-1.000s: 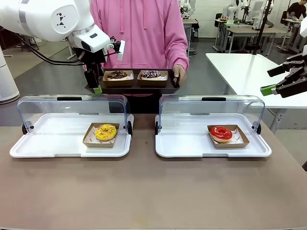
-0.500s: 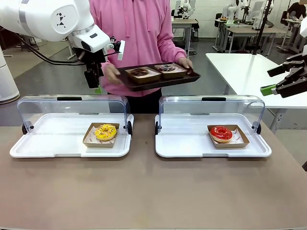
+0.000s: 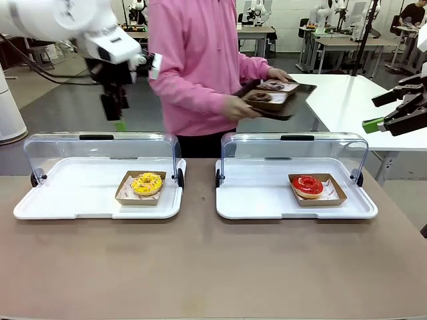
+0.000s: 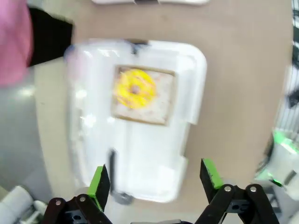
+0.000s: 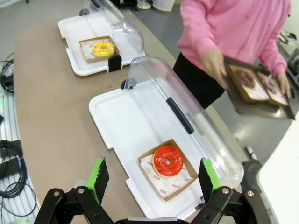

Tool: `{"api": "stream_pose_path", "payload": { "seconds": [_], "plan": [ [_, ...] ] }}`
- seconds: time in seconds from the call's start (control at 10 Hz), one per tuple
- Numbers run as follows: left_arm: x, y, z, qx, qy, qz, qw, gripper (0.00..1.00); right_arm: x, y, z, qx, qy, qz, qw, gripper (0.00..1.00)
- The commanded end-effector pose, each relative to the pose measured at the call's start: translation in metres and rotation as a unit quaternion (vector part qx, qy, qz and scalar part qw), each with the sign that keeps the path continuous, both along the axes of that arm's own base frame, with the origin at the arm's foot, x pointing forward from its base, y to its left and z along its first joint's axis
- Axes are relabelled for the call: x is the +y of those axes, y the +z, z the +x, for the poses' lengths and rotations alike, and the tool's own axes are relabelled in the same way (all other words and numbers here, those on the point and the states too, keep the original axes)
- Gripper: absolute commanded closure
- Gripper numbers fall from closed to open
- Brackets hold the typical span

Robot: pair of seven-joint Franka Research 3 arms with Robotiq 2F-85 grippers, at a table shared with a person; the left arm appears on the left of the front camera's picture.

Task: Provide the desired donut to the person.
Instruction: Place the picked Paper togo box onto the Handle tray extended by the person.

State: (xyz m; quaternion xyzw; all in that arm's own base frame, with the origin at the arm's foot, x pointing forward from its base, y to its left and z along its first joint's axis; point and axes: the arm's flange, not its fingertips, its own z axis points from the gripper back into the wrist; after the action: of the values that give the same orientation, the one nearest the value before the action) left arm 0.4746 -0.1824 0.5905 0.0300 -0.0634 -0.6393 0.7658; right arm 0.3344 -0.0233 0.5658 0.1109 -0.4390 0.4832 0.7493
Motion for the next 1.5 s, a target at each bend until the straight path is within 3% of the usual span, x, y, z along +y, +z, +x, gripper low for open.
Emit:
{"api": "stream_pose_path", "payload": {
  "seconds": [0.0,0.1,0.4,0.8,1.1,1.4],
  "plan": [
    [0.078,0.020,-0.030,0.050,0.078,-0.050,0.994,0.00,0.000,-0.002,0.000,0.004,0.002,-0.001,1.000,0.00],
    [0.120,0.022,-0.037,0.075,0.088,-0.105,0.988,0.00,0.000,-0.002,0.000,0.004,0.002,-0.001,1.000,0.00],
    [0.237,-0.011,-0.053,0.083,0.122,-0.247,0.958,0.00,0.000,-0.002,0.000,0.004,0.002,-0.001,1.000,0.00],
    [0.300,-0.053,-0.081,-0.005,0.174,-0.393,0.903,0.00,0.000,-0.002,0.000,0.004,0.002,-0.001,1.000,0.00],
    [0.327,-0.060,-0.088,-0.065,0.217,-0.406,0.886,0.00,0.000,-0.002,0.000,0.004,0.002,-0.001,1.000,0.00],
    [0.333,-0.067,-0.086,-0.073,0.242,-0.408,0.877,0.00,0.000,-0.002,0.000,0.004,0.002,-0.001,1.000,0.00]
  ]
}}
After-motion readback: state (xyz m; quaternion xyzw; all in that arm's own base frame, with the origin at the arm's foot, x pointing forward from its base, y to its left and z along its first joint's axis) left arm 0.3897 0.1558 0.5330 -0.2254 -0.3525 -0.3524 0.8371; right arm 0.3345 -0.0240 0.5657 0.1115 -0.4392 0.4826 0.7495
